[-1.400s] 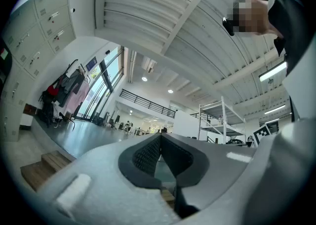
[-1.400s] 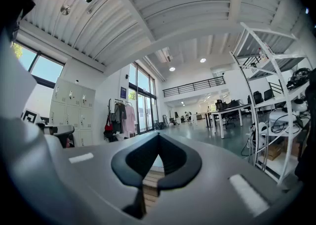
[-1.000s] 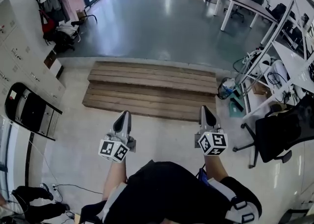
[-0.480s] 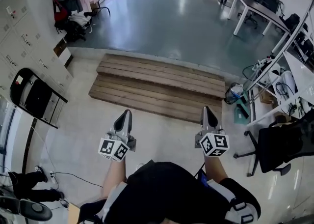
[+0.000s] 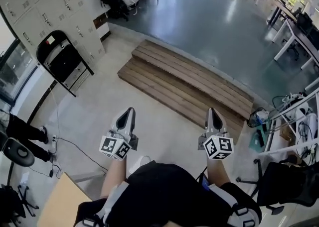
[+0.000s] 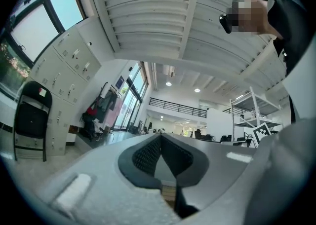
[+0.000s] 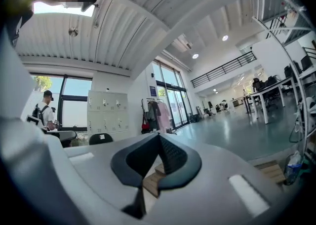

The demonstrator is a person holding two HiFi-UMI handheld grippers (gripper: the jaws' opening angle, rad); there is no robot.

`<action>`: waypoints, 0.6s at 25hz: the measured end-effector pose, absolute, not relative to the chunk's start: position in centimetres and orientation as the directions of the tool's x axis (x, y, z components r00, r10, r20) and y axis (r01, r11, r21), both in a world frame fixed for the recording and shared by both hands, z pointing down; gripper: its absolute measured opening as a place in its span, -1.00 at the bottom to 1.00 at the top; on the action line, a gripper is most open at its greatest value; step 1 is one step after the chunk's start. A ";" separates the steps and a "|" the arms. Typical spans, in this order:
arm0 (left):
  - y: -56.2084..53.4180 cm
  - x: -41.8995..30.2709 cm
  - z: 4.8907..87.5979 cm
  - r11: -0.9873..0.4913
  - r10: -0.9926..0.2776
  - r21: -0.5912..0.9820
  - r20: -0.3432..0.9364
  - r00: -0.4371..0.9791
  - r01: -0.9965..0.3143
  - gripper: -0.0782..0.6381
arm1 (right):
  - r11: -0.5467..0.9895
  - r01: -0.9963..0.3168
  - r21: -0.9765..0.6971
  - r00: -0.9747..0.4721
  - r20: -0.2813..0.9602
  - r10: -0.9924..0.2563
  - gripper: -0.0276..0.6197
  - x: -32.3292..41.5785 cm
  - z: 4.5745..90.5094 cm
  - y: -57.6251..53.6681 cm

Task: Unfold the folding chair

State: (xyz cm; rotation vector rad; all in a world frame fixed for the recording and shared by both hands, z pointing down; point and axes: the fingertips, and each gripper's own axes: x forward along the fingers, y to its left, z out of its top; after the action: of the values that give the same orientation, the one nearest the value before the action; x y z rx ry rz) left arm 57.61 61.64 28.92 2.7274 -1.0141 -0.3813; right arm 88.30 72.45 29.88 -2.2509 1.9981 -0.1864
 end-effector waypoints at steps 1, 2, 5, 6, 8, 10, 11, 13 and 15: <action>61.6 56.2 29.0 -0.720 -0.688 0.279 -0.163 0.707 -0.635 -0.77 | -0.085 -0.980 -0.177 0.084 0.012 -0.996 -0.90 87.3 30.1 71.4; 61.6 54.9 29.0 -0.696 -0.713 0.279 -0.156 0.684 -0.662 -0.77 | -0.054 -0.982 -0.180 0.052 0.015 -0.999 -0.90 86.3 30.2 70.4; 61.9 51.0 29.3 -0.630 -0.775 0.270 -0.149 0.615 -0.728 -0.77 | 0.034 -0.980 -0.194 -0.039 0.020 -0.999 -0.90 83.5 30.7 67.5; 61.9 49.8 29.3 -0.607 -0.793 0.267 -0.146 0.591 -0.749 -0.77 | 0.063 -0.978 -0.200 -0.068 0.020 -0.997 -0.90 82.6 30.8 66.6; 62.2 47.5 29.1 -0.556 -0.831 0.263 -0.131 0.541 -0.789 -0.77 | 0.122 -0.970 -0.208 -0.129 0.021 -0.991 -0.90 80.5 31.0 64.7; 62.6 45.1 28.6 -0.500 -0.866 0.259 -0.116 0.487 -0.826 -0.77 | 0.189 -0.958 -0.214 -0.199 0.024 -0.980 -0.90 77.8 31.1 62.8; 62.8 43.8 28.4 -0.473 -0.881 0.256 -0.114 0.460 -0.843 -0.77 | 0.224 -0.950 -0.217 -0.235 0.027 -0.972 -0.90 76.3 31.3 61.9; 63.1 41.0 28.4 -0.423 -0.906 0.252 -0.116 0.406 -0.871 -0.77 | 0.290 -0.932 -0.218 -0.304 0.031 -0.952 -0.90 73.0 31.6 60.3; 63.6 38.4 29.0 -0.372 -0.928 0.257 -0.117 0.353 -0.892 -0.77 | 0.348 -0.914 -0.210 -0.362 0.030 -0.932 -0.90 70.0 31.8 59.1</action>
State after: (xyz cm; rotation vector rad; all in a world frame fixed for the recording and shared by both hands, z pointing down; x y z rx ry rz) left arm 38.37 63.64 28.96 2.4586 -1.6669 -0.3659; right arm 70.03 59.13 31.76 -1.7173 2.4997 -0.2923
